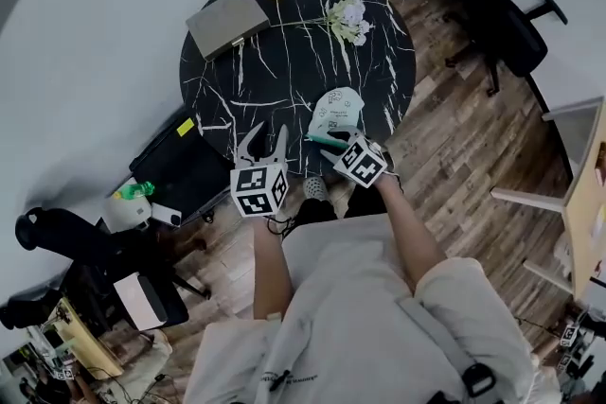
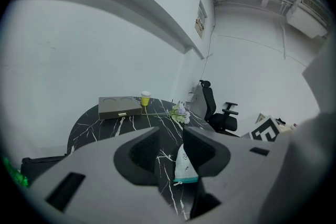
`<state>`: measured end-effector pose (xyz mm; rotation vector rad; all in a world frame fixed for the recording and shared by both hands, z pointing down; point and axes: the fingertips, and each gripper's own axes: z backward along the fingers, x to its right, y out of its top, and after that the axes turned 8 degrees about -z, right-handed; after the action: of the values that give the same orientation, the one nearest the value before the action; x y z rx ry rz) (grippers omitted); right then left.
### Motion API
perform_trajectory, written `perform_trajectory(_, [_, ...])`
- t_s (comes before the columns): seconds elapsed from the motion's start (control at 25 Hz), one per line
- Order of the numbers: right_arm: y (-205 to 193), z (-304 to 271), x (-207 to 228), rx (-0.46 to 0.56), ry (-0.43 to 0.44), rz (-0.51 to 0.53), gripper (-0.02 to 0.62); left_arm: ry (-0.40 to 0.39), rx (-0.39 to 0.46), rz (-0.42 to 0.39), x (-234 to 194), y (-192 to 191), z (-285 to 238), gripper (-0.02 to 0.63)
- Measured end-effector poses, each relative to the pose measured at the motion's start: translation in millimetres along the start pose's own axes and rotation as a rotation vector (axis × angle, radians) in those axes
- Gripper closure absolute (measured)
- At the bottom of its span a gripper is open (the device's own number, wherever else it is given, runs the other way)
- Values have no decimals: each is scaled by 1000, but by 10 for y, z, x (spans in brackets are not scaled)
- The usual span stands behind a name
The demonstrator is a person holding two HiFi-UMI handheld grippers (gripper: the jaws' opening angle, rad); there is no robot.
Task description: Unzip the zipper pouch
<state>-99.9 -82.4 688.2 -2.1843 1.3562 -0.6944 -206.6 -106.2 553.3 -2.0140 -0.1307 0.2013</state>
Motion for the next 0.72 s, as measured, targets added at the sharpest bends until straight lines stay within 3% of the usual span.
perform_trajectory(0.28, [-326,-406,82,-140,18,64,395,-23,-25,-18,50,-104,-6,459])
perform_trajectory(0.64, [-473,-659,218,-207,54,38,388,-1,-56,-25,-88,-156,-48,459])
perform_trajectory(0.72, [-479,-699,259,-212,38,36,416,4,-55,-24,-125,-138,-62,459])
